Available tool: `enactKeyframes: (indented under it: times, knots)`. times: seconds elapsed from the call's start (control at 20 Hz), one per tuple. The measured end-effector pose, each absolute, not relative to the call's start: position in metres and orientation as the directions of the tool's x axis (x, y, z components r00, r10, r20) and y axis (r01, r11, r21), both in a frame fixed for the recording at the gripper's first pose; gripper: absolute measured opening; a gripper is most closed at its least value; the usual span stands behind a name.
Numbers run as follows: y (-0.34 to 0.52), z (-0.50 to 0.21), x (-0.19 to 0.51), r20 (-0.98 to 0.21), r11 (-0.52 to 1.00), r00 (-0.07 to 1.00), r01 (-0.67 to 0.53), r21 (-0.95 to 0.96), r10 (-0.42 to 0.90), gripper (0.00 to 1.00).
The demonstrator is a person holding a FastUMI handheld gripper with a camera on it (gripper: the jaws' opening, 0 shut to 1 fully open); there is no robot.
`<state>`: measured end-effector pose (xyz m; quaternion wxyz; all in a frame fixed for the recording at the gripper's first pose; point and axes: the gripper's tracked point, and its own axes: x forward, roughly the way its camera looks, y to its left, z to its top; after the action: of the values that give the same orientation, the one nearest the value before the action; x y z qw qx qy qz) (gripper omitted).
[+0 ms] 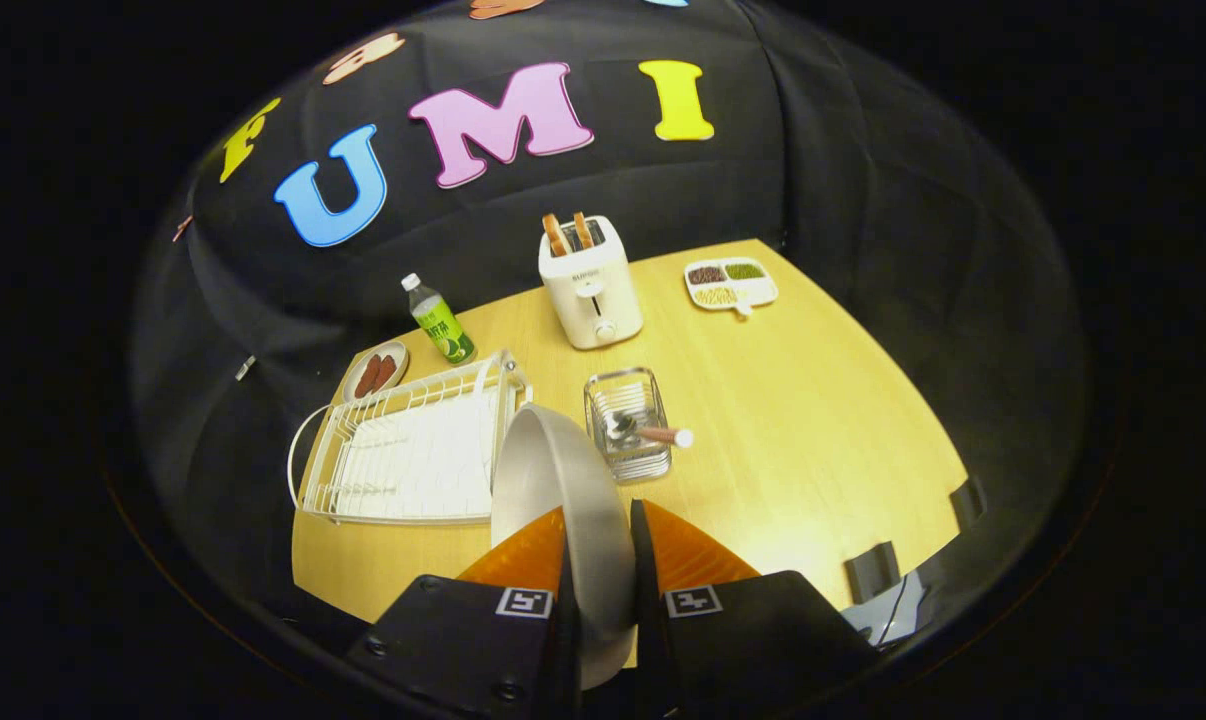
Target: Take the plate from the dish rack, then take the spoon from the basket and place it into the plate.
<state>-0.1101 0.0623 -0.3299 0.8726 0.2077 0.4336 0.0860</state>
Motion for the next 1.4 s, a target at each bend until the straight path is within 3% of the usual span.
enactKeyframes:
  times: [0.35,0.65,1.2,1.3,1.4]
  knots:
    - [0.070,-0.390,-0.120,-0.757,0.888,0.534,0.025,0.459,0.376,0.26]
    - [0.076,-0.423,-0.120,-0.752,0.831,0.495,0.100,0.547,0.436,0.27]
    - [0.048,-0.449,-0.122,-0.810,0.849,0.469,0.205,0.487,0.352,0.38]
    - [0.046,-0.446,-0.121,-0.803,0.842,0.482,0.212,0.496,0.352,0.56]
    - [0.043,-0.439,-0.119,-0.796,0.846,0.496,0.201,0.494,0.347,0.62]
